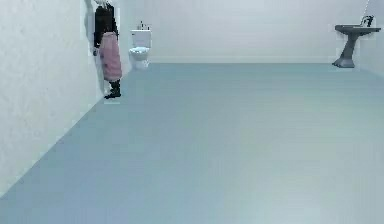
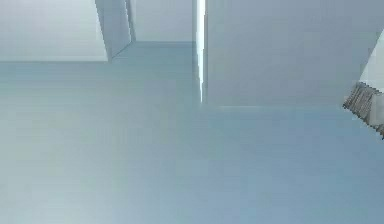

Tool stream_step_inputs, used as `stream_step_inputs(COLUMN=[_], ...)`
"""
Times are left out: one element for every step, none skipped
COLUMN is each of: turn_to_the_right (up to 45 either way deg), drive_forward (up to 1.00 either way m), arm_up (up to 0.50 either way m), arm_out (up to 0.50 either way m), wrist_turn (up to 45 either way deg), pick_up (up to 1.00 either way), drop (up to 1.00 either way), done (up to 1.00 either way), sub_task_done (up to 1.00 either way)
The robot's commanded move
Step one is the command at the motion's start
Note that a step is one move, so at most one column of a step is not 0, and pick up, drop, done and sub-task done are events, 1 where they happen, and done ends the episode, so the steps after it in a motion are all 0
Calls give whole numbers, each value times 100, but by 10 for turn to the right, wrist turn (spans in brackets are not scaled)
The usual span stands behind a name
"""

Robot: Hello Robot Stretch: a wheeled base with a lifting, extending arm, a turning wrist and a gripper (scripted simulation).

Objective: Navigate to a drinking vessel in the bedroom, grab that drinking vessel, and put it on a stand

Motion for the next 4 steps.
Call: stream_step_inputs(turn_to_the_right=[-450, -450, -300, -30], drive_forward=[0, 0, 0, 0], arm_up=[0, 0, 0, 0], arm_out=[0, 0, 0, 0], wrist_turn=[0, 0, 0, 0], pick_up=[0, 0, 0, 0], drop=[0, 0, 0, 0], done=[0, 0, 0, 0], sub_task_done=[0, 0, 0, 0])
